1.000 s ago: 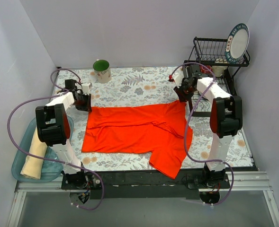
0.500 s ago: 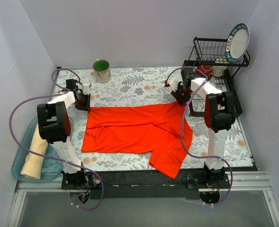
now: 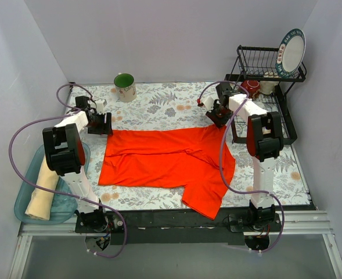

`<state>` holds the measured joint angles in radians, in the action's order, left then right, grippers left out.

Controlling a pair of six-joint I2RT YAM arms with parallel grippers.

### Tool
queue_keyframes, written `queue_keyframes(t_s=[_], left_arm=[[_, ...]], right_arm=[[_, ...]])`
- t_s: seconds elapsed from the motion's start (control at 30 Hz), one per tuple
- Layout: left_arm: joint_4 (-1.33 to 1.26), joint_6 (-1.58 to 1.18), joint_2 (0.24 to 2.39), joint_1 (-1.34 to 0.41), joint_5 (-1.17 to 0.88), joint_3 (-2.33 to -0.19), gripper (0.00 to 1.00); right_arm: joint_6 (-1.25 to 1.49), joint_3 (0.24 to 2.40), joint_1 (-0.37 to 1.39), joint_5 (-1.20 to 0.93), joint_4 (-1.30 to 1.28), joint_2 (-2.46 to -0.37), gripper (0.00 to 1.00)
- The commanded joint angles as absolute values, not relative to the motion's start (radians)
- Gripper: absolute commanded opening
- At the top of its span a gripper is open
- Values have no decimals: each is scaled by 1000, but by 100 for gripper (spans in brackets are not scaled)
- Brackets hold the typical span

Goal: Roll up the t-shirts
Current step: Fold the T-shirt at the center of the board.

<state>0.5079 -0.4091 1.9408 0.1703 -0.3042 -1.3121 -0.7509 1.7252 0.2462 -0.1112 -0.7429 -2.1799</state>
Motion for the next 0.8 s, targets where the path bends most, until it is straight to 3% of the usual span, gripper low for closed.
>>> queue_keyframes(t_s=[0.0, 0.17, 0.27, 0.3, 0.4, 0.77], left_arm=[[514, -429, 1908, 169, -382, -1347, 61], [518, -428, 1985, 169, -417, -1391, 49], [515, -426, 2009, 167, -417, -1407, 33], [518, -426, 2013, 167, -413, -1410, 18], [517, -420, 2005, 169, -384, -1413, 0], [471, -382, 2008, 210, -246, -1523, 0]], right_arm=[[-730, 1764, 248, -113, -769, -2187, 27], [-727, 1769, 253, -110, -770, -2189, 27], [-726, 1769, 255, -104, -772, -2192, 27], [-724, 1770, 256, -103, -773, -2192, 27], [-716, 1775, 255, -100, -772, -2201, 27], [-684, 1853, 275, -71, -764, -2270, 26]])
